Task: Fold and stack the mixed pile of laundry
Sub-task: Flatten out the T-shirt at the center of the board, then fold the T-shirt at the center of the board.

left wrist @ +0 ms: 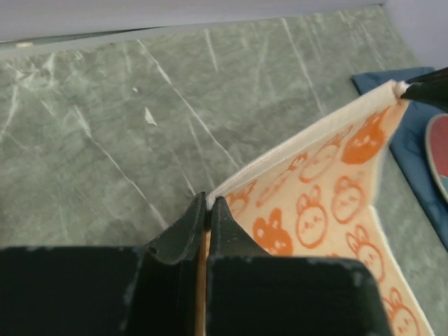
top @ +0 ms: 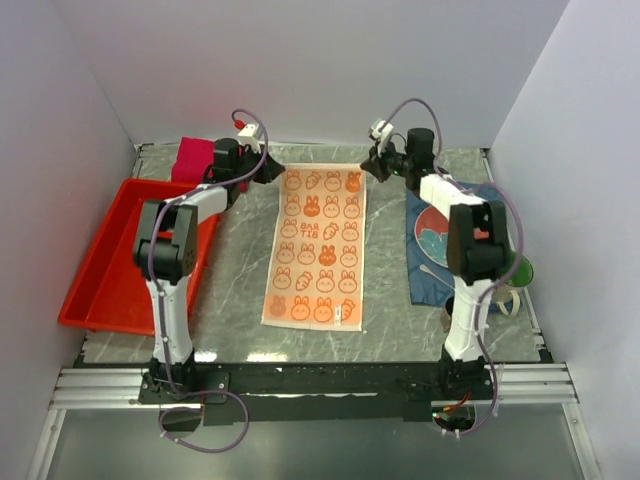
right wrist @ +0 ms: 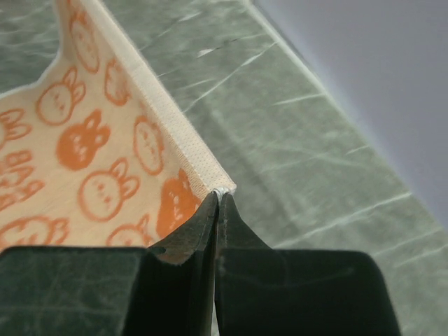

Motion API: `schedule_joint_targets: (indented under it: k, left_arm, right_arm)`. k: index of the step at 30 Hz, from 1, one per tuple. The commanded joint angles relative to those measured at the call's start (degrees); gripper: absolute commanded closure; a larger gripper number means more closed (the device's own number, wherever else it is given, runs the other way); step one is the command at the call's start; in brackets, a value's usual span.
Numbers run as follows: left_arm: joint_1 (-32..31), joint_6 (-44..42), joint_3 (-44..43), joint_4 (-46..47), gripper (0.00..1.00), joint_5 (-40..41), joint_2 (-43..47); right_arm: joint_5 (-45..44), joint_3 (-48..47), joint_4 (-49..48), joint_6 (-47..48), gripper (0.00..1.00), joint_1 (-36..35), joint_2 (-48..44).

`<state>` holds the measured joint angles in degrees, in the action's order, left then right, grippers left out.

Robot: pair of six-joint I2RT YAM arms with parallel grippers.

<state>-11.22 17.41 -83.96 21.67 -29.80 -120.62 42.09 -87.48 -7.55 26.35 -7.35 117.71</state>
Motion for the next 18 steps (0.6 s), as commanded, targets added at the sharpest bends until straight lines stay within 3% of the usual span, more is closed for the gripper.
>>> schedule_joint_targets:
  k: [1,4,7,12,18]
  left_arm:
    - [1.29,1.93,-10.42,2.07,0.99,0.62,-3.91]
    - [1.64,0.88,-14.56,-1.28,0.99,-0.08,-6.12]
    - [1.91,-0.27,-12.37,-1.28,0.99,-1.57,-4.11]
    - [1.91,-3.86,-1.31,-1.80,0.99,-6.58,5.19]
    - [1.21,-11.33,15.47,-4.62,0.99,-10.00,18.98]
  right_arm:
    - [-1.74,-12.61,-4.50,2.74,1.00,0.24,5.24]
    - [-0.79,-16.57,-2.03,2.83,1.00,0.32,7.53]
    - [2.54,-15.27,-0.36,3.18,1.00,0.50,5.35]
    - [10.11,-3.51,2.80,7.30,1.00,0.41,-5.63]
    - [17.41,11.09,18.16,21.69,1.00,-0.55,-18.82]
